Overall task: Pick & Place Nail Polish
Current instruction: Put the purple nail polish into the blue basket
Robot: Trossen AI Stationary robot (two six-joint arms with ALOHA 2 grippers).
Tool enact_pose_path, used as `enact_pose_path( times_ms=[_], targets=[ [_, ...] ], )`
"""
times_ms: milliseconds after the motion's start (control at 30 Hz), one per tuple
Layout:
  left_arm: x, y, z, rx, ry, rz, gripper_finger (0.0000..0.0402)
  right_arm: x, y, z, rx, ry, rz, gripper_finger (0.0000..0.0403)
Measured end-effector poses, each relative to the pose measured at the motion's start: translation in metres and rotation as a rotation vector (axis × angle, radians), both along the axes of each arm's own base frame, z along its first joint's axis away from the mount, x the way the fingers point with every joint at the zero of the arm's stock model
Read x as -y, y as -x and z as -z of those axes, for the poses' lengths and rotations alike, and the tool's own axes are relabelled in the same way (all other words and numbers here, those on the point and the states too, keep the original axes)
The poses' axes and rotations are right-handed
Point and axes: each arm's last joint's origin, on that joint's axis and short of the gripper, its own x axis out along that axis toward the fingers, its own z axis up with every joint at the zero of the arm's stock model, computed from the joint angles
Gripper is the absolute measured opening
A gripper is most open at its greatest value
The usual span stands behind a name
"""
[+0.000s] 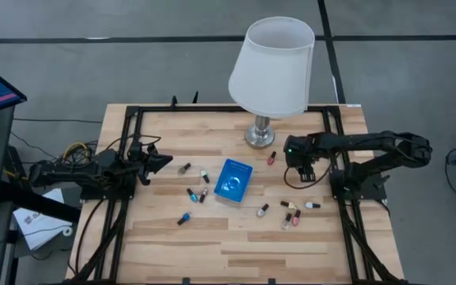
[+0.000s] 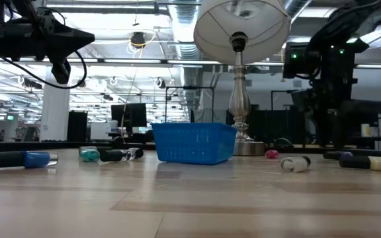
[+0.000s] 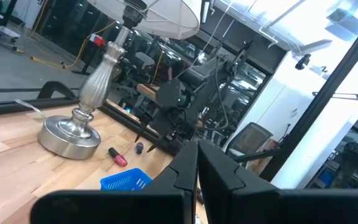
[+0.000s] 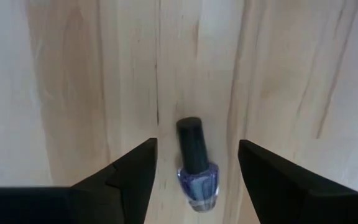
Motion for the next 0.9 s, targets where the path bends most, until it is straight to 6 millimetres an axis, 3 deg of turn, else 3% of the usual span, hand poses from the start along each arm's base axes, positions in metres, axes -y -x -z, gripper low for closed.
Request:
enact_pose_path(
  times_ms=[400,767,900],
  targets=[
    [0.000,0.000,0.000,0.003,0.000,0.000,0.0008,-0.004,0.009,0.019,0.016,-0.013,-0.009,0.0203],
    [0.000,0.000,0.000,0.003,0.000,0.000,0.0008,-0.001,0.012,0.020,0.015,-0.050,0.010,0.0065],
    [0.000,0.000,0.000,0.003,0.000,0.000,0.0008,-0.001,0.011,0.020,0.014,-0.049,0.004,0.0043]
  ],
)
